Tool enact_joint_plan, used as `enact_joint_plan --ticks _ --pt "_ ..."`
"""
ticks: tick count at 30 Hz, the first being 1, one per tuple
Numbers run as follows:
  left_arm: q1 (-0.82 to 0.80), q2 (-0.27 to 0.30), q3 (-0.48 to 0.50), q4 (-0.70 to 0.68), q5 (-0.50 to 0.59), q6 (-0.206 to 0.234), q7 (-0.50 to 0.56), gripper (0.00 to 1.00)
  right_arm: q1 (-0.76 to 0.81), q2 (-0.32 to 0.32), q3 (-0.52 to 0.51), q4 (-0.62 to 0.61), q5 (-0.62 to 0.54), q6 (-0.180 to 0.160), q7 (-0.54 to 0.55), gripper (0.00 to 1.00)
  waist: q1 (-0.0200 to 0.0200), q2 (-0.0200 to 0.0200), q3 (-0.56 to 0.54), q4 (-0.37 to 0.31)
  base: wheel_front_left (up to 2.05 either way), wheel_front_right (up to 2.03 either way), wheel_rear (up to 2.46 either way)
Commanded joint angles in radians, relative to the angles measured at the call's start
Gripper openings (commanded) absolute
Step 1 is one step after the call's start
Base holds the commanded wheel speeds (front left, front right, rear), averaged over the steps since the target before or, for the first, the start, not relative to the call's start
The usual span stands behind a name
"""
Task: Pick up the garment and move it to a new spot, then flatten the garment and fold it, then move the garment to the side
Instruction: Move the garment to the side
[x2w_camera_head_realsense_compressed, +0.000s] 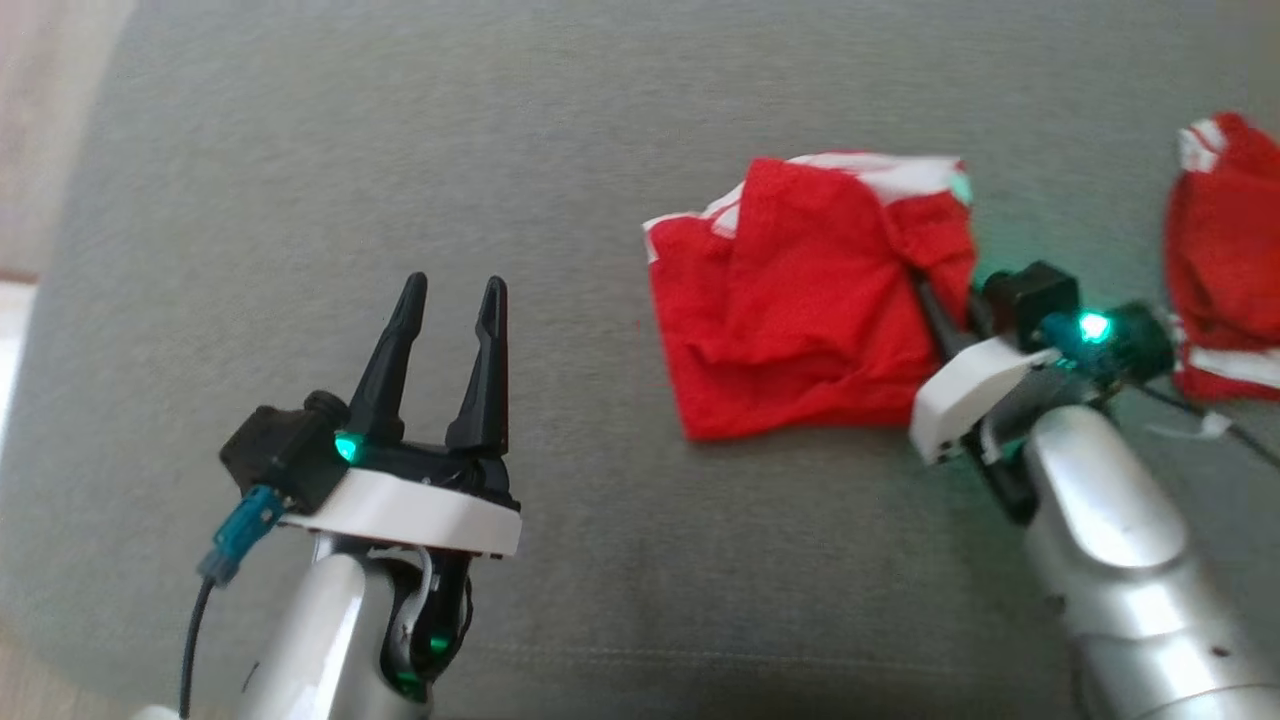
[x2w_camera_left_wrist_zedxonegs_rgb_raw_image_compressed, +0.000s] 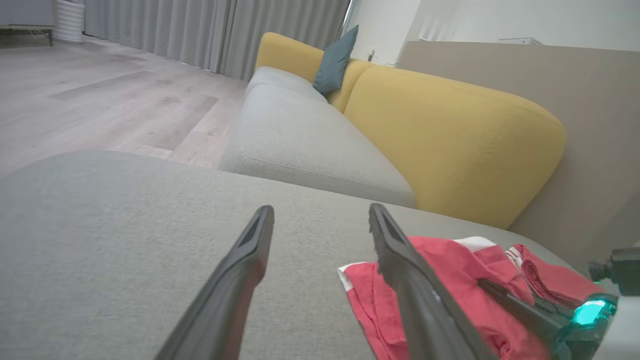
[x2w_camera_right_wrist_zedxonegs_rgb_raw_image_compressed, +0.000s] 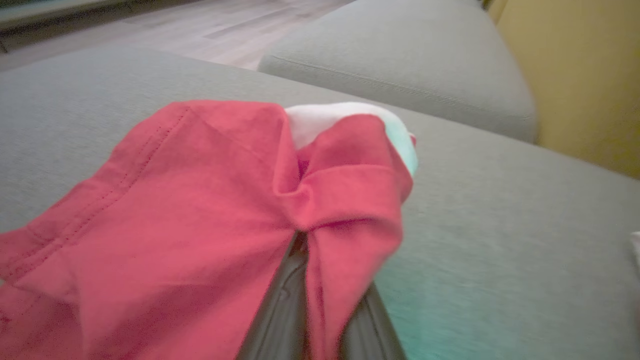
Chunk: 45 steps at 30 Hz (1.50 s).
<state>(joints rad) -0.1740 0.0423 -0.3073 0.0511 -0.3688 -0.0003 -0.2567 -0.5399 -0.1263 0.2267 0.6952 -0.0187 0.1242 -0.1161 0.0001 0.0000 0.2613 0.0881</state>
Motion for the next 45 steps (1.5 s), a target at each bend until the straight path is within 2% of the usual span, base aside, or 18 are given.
enact_joint_plan --ticks 1,6,13,17,21,25,29,34,41,42,43,44,45 --pt "-0.035 0.008 0.035 -0.039 0.010 -0.002 -0.005 1.00 -0.023 -0.013 0.024 -0.046 -0.012 0.007 -0.011 0.00 -0.0001 0.0000 -0.005 -0.045 0.00 0.00 0.00" --pt "-0.039 0.008 0.038 -0.043 0.023 -0.011 -0.005 1.00 -0.013 -0.142 0.086 -0.159 -0.028 0.007 0.024 0.00 -0.0001 0.0000 0.001 -0.130 0.00 0.00 0.00" --pt "-0.059 0.008 0.040 -0.045 0.043 -0.027 -0.005 1.00 -0.018 -0.397 0.170 -0.307 0.068 0.007 0.114 0.00 -0.0001 0.0000 0.041 -0.218 0.00 0.00 0.00" --pt "-0.078 0.008 0.042 -0.043 0.056 -0.039 -0.005 1.00 -0.030 -0.530 0.181 -0.335 0.114 0.007 0.155 0.00 -0.0001 0.0000 0.077 -0.242 0.00 0.00 0.00" --pt "-0.102 0.008 0.051 -0.045 0.066 -0.050 -0.005 1.00 -0.044 -0.605 0.152 -0.339 0.142 0.007 0.192 0.00 -0.0001 0.0000 0.115 -0.250 0.00 0.00 0.00" --pt "-0.121 0.008 0.059 -0.042 0.070 -0.061 -0.005 1.00 -0.052 -0.632 0.090 -0.328 0.137 0.007 0.232 0.00 -0.0001 0.0000 0.145 -0.248 0.00 0.00 0.00" --pt "-0.128 0.008 0.063 -0.038 0.070 -0.066 -0.005 1.00 -0.047 -0.625 0.035 -0.331 0.111 0.007 0.261 0.00 -0.0001 0.0000 0.159 -0.243 0.00 0.00 0.00" --pt "-0.134 0.008 0.067 -0.034 0.070 -0.071 -0.005 1.00 -0.033 -0.578 -0.056 -0.338 0.062 0.007 0.291 0.00 -0.0001 0.0000 0.169 -0.235 0.00 0.00 0.00" --pt "-0.139 0.008 0.077 -0.034 0.074 -0.074 -0.005 1.00 -0.011 -0.530 -0.120 -0.364 0.031 0.007 0.292 0.00 -0.0001 0.0000 0.178 -0.231 0.00 0.00 0.00" --pt "-0.139 0.008 0.079 -0.034 0.075 -0.074 -0.005 1.00 -0.009 -0.524 -0.126 -0.367 0.032 0.007 0.291 0.15 -0.0001 0.0000 0.178 -0.231 0.00 0.00 0.00" --pt "-0.138 0.008 0.081 -0.033 0.076 -0.075 -0.005 1.00 -0.007 -0.519 -0.130 -0.371 0.031 0.007 0.292 0.37 -0.0001 0.0000 0.178 -0.232 0.00 0.00 0.00" --pt "-0.138 0.008 0.082 -0.033 0.076 -0.075 -0.005 1.00 -0.006 -0.514 -0.132 -0.375 0.032 0.007 0.292 0.64 -0.0001 0.0000 0.178 -0.234 0.00 0.00 0.00" --pt "-0.137 0.008 0.083 -0.032 0.076 -0.075 -0.005 1.00 -0.005 -0.508 -0.135 -0.380 0.034 0.007 0.292 0.96 -0.0001 0.0000 0.178 -0.235 0.00 0.00 0.00"
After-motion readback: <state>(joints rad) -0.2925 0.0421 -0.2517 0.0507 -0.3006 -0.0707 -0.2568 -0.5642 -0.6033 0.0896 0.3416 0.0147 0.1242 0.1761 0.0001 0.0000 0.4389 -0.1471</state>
